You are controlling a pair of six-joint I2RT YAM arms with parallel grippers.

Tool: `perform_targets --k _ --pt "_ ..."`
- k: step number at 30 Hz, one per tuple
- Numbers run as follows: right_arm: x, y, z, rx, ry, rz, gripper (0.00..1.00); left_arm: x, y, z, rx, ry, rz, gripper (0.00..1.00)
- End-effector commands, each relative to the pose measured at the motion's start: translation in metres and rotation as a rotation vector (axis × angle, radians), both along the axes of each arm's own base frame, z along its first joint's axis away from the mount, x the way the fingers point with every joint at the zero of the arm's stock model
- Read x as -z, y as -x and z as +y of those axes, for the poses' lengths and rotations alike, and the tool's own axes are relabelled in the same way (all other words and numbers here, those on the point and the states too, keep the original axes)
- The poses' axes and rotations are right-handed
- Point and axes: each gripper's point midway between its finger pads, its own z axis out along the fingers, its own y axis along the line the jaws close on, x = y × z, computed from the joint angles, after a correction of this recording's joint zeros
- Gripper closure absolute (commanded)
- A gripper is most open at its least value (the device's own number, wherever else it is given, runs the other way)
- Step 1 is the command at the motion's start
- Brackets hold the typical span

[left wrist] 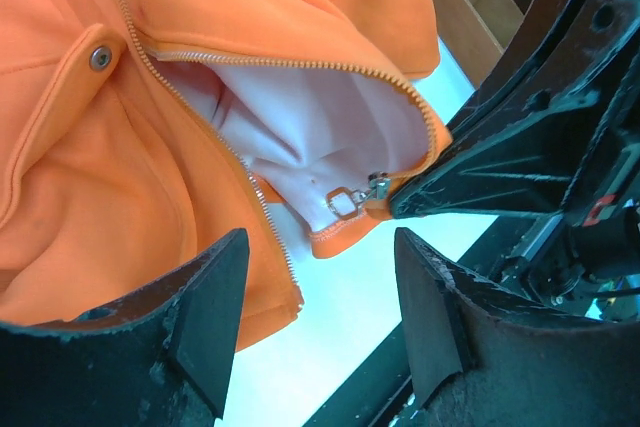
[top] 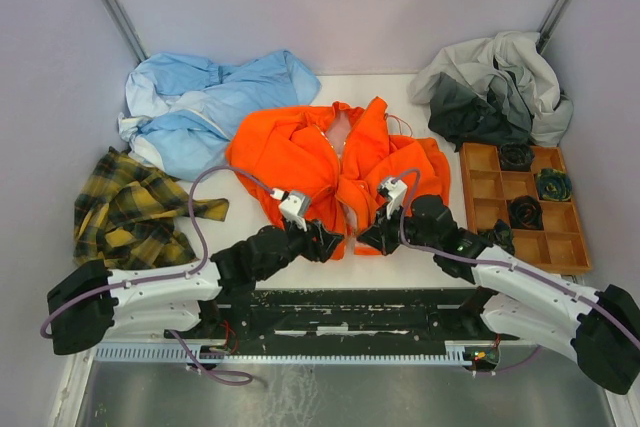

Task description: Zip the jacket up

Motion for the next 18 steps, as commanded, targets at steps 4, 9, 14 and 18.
perform_targets --k 4,9,14,18 --pt "-0.035 0.007 0.013 -0.142 -0.036 -0.112 1.00 -0.022 0.006 -0.006 0.169 -0.007 -0.250 0.32" --pt "-0.040 0.012 0.017 -0.204 -0.036 -0.128 1.00 -0.020 0.009 -0.013 0.250 -0.054 -0.353 0.32" --pt "-0.044 0.014 0.017 -0.223 -0.041 -0.151 1.00 -0.016 0.008 -0.025 0.316 -0.097 -0.387 0.33" --pt "-0.047 0.014 0.016 -0.229 -0.042 -0.175 1.00 -0.011 0.005 -0.034 0.345 -0.116 -0.389 0.38"
